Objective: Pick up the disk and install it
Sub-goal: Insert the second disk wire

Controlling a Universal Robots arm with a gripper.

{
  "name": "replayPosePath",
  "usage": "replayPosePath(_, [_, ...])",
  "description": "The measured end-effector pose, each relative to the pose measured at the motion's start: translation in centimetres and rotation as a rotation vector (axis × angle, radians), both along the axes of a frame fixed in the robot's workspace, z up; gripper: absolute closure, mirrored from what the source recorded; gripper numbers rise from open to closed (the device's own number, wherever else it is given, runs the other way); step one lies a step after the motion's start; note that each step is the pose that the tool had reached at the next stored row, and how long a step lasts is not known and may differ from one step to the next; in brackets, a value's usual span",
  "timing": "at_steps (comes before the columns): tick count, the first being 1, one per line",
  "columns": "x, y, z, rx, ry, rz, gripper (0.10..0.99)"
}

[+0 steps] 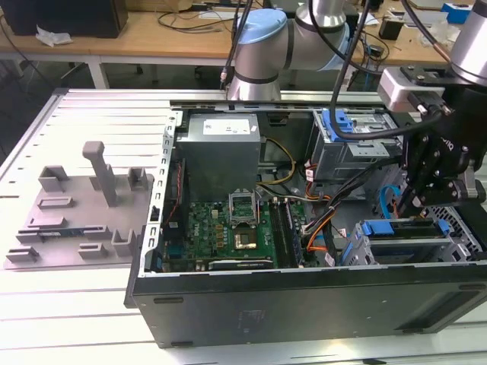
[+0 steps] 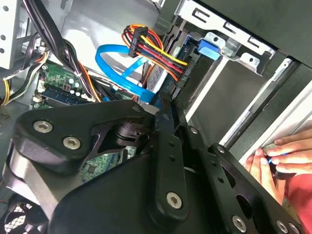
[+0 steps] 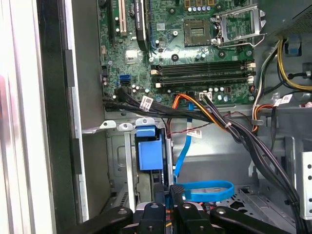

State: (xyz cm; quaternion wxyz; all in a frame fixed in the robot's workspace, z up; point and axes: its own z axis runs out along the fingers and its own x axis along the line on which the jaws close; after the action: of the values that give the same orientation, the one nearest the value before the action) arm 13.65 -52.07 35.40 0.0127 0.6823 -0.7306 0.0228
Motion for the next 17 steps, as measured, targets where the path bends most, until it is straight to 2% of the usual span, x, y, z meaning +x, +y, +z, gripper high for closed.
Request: replayPosePath(17, [0.49,-0.41,-0.12,0.0,0.0008,0.0,0.925])
